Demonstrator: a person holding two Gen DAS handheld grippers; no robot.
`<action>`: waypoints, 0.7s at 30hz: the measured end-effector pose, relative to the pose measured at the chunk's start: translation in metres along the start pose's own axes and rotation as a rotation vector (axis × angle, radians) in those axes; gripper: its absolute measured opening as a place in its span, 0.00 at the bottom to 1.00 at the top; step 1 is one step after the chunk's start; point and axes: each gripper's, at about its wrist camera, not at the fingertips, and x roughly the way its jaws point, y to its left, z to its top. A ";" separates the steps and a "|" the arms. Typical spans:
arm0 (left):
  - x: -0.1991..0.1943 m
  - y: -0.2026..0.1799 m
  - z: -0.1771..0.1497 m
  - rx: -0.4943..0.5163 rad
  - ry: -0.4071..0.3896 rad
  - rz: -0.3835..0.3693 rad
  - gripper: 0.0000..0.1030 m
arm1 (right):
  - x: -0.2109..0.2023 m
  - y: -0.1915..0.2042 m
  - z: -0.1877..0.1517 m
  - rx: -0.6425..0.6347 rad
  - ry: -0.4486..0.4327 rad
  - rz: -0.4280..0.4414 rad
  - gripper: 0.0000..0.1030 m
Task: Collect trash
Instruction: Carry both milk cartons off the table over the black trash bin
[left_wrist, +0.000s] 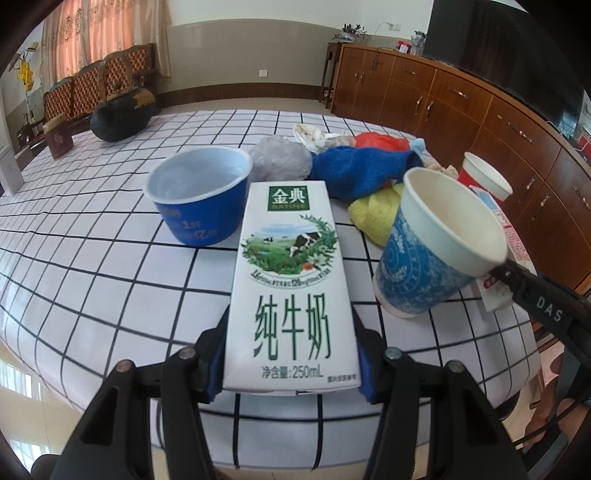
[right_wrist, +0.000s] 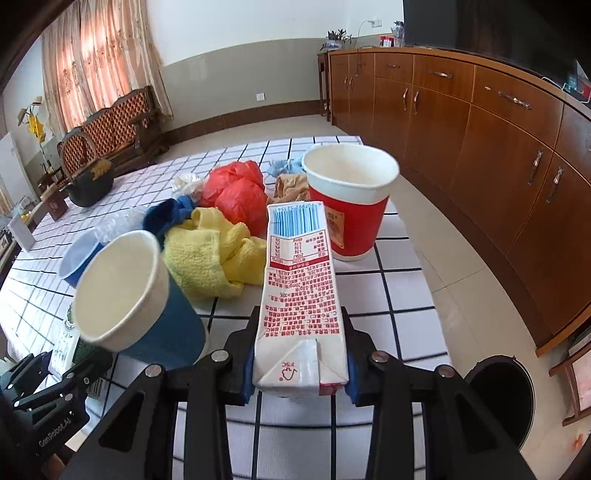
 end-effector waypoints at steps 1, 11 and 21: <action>-0.002 -0.001 -0.002 0.003 -0.002 0.000 0.55 | -0.004 -0.002 -0.003 0.005 -0.002 0.008 0.38; -0.028 0.004 -0.022 -0.002 -0.013 -0.008 0.54 | -0.051 -0.018 -0.032 0.062 -0.037 0.039 0.37; -0.067 -0.012 -0.036 0.035 -0.055 -0.034 0.54 | -0.091 -0.043 -0.054 0.112 -0.062 0.023 0.37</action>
